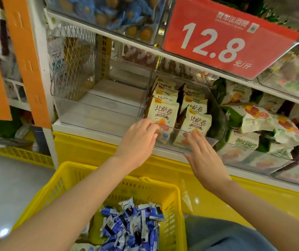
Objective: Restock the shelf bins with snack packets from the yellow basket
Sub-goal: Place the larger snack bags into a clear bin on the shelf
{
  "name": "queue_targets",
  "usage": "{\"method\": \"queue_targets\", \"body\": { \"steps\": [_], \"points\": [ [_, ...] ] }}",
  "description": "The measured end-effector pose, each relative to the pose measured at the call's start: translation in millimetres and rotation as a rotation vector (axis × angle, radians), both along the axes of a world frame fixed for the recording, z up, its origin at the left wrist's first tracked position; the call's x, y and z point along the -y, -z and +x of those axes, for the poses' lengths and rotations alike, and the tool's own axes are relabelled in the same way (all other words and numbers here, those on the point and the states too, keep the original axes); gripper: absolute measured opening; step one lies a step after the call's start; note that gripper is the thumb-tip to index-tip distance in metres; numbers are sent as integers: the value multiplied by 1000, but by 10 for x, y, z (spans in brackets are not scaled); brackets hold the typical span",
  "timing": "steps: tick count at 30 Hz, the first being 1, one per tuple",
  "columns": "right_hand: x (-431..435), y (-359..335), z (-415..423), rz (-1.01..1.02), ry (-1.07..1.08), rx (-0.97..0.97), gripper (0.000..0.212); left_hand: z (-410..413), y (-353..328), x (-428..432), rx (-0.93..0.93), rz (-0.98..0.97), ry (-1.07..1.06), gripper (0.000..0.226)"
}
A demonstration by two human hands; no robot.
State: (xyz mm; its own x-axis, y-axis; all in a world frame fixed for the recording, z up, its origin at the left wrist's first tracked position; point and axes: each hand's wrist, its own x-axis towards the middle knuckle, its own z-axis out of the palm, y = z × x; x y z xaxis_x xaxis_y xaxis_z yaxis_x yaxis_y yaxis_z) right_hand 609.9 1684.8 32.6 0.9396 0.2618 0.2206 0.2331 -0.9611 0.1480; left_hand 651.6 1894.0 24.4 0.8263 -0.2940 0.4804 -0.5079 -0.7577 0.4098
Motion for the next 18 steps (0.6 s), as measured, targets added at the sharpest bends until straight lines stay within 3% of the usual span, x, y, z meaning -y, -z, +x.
{"method": "queue_targets", "body": {
  "steps": [4,8,11,14,18],
  "points": [
    [-423,79,-294,102,-169,42,28,-527,159,-304,-100,-180,-96,35],
    [-948,414,-408,141,-307,-37,17,-923,545,-848,-165,-160,-253,25],
    [-1363,787,-427,186,-376,-229,29,-1017,906,-1392,-255,-117,-479,16],
    [-1697,1289,-434,213,-376,-441,37,-1091,1279,-1843,-433,-48,-674,25],
    [-1955,1951,-497,298,-273,-738,39,-1272,1748,-2213,-708,-137,-749,28]
  ]
}}
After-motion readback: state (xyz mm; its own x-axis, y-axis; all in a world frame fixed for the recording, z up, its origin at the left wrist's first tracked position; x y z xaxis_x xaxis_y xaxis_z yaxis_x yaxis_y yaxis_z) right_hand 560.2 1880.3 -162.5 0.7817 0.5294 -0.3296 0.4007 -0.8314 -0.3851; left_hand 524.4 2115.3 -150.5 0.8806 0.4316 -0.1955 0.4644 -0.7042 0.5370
